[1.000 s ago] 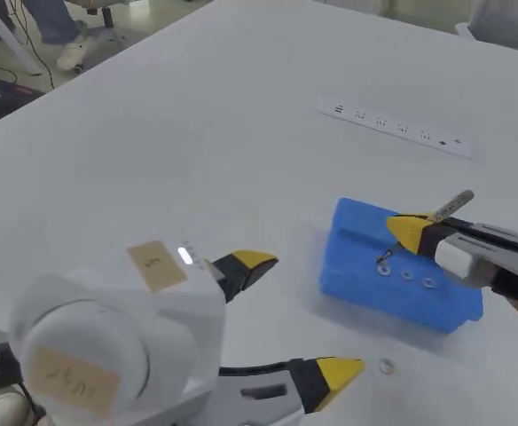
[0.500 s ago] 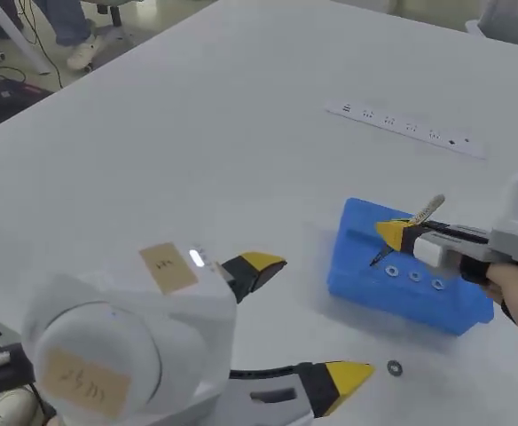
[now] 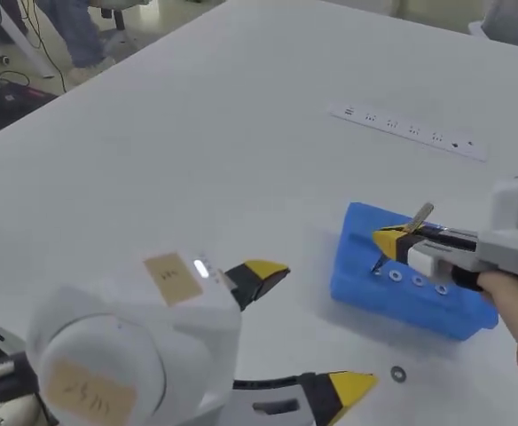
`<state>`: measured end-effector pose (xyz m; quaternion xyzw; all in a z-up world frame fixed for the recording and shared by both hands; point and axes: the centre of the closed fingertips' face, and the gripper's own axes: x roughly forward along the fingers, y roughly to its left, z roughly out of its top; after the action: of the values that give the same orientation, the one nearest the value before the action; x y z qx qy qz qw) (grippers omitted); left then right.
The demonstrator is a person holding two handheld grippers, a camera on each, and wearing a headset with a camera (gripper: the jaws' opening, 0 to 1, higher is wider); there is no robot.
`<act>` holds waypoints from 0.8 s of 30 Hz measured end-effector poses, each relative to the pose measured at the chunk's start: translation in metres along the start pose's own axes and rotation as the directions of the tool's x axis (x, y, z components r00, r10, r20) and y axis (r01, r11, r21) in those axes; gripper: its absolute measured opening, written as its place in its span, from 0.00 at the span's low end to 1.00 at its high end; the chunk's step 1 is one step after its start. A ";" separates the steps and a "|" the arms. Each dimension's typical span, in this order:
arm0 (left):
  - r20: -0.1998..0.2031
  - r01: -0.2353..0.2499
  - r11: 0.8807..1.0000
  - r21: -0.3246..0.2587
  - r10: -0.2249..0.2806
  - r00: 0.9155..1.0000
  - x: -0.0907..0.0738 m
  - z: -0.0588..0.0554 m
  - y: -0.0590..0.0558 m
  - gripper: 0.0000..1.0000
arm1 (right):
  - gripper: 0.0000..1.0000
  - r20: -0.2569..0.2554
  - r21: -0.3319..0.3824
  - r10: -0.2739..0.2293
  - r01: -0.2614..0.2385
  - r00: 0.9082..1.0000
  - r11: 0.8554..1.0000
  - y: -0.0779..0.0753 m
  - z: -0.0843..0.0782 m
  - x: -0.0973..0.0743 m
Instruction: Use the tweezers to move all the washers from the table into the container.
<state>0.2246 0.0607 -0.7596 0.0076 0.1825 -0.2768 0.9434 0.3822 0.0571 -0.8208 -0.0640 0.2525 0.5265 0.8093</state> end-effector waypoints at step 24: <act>0.020 0.012 1.000 0.002 -0.012 1.000 -0.001 0.004 -0.003 0.65 | 0.04 0.092 0.054 0.104 -0.109 0.990 0.993 0.063 -0.008 -0.068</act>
<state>0.2238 0.0575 -0.7550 0.0045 0.1726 -0.2828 0.9435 0.3017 0.0255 -0.7852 -0.0030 0.2349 0.5636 0.7920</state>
